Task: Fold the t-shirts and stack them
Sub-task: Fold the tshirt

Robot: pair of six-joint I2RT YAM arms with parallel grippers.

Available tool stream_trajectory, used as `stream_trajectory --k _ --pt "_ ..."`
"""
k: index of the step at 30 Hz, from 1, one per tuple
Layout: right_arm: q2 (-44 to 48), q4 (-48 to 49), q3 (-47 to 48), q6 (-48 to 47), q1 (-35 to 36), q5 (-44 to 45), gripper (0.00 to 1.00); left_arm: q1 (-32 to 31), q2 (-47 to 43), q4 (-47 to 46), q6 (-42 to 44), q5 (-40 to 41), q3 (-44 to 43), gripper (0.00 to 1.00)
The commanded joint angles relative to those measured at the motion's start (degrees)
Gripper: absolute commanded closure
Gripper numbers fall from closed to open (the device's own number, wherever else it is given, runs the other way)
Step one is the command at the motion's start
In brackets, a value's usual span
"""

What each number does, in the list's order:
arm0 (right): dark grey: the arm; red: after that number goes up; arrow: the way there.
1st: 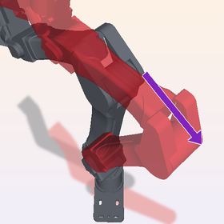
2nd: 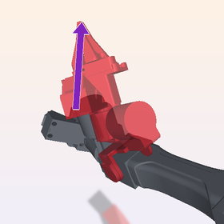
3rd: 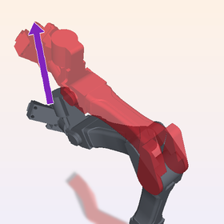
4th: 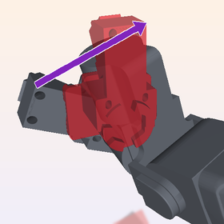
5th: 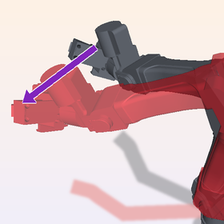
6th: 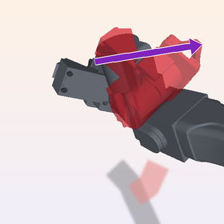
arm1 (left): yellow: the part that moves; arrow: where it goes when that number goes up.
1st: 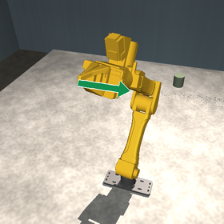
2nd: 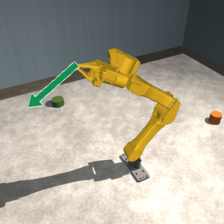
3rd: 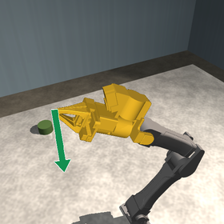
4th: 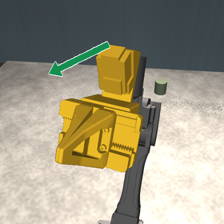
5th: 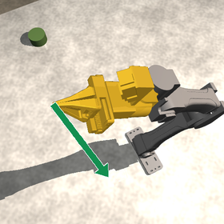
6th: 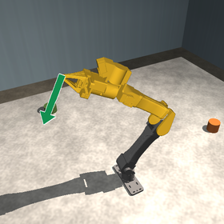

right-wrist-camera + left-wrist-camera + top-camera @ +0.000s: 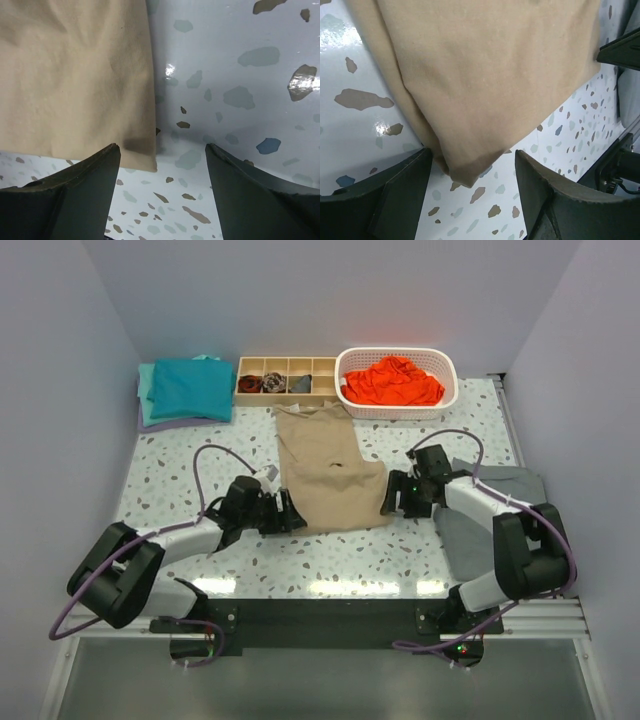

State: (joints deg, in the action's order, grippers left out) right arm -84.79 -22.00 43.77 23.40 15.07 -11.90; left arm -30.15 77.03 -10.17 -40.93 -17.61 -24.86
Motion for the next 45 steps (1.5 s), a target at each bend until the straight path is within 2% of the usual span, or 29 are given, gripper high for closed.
stream_trajectory --k 1,8,11,13,14,18,20,21,24,26,27,30,33,34,35,37,38,39,41,44,45 --pt "-1.8 4.9 -1.3 0.8 -0.7 -9.2 0.27 -0.3 1.1 -4.5 -2.2 -1.3 2.5 0.29" --pt "-7.1 12.6 -4.0 4.9 -0.8 -19.7 0.29 -0.3 0.6 -3.8 -2.7 -0.2 4.8 0.44" --pt "-8.0 13.1 -4.9 4.8 -0.7 -20.8 0.31 -0.3 0.0 -3.7 -3.0 0.6 6.2 0.52" --pt "-8.3 12.9 -5.6 4.6 -0.8 -21.6 0.32 -0.4 0.0 -3.6 -3.0 1.3 6.8 0.62" --pt "-8.3 13.2 -5.9 4.6 -0.8 -22.3 0.34 -0.4 0.0 -3.7 -3.1 1.5 7.0 0.65" --pt "-7.2 13.2 -8.0 4.6 -0.8 -23.6 0.43 -1.2 0.3 -4.2 -3.2 2.3 8.1 0.91" --pt "-6.1 13.2 -9.3 4.4 -0.8 -23.6 0.52 -1.4 0.1 -3.5 -3.0 2.8 8.3 0.99" --pt "-5.6 12.9 -10.1 4.4 -0.8 -23.7 0.59 -1.6 0.0 -2.1 -2.8 3.1 8.6 1.0" --pt "-3.3 11.7 -11.4 4.0 -0.8 -23.6 0.73 -1.8 -2.2 3.1 -1.6 3.9 8.7 1.0" --pt "-0.6 10.4 -13.1 3.4 -0.8 -22.7 0.75 -1.8 -5.3 7.4 -0.7 5.1 8.5 1.0" --pt "0.6 8.6 -14.3 3.2 -0.8 -22.0 0.76 -1.8 -6.6 13.0 0.1 5.8 8.2 1.0" --pt "6.7 5.2 -17.1 2.6 -0.7 -20.2 0.78 -3.1 -12.2 21.8 -0.5 9.1 7.5 1.0" --pt "13.4 2.6 -18.9 4.5 -0.7 -17.8 0.83 -5.1 -15.3 24.1 -4.0 8.6 8.6 1.0" --pt "15.1 1.6 -19.1 5.2 -0.7 -16.1 0.83 -5.6 -16.1 25.0 -4.8 10.8 8.5 1.0" --pt "16.7 1.0 -19.2 5.9 -0.7 -15.1 0.82 -5.9 -16.3 25.5 -5.2 11.4 8.7 1.0" --pt "20.0 -0.5 -18.6 6.0 -0.7 -13.4 0.57 -6.0 -16.7 25.8 -5.5 11.6 8.5 1.0" --pt "20.8 -1.5 -18.2 6.1 -0.7 -12.7 0.47 -6.1 -16.7 25.8 -5.4 11.4 8.2 0.79" --pt "21.5 -3.1 -17.8 6.3 -0.7 -11.8 0.38 -6.1 -17.1 25.9 -5.6 11.0 8.1 0.65" --pt "23.3 -3.9 -17.4 6.7 -0.7 -10.3 0.32 -6.1 -18.5 26.3 -6.0 11.4 7.9 0.48" --pt "22.1 -3.1 -17.9 7.8 -0.7 -12.8 0.31 -6.1 -20.0 26.6 -6.3 11.8 7.6 0.36" --pt "21.7 -1.0 -18.9 8.3 -0.7 -14.0 0.31 -6.1 -20.2 26.8 -6.3 11.8 7.5 0.35"
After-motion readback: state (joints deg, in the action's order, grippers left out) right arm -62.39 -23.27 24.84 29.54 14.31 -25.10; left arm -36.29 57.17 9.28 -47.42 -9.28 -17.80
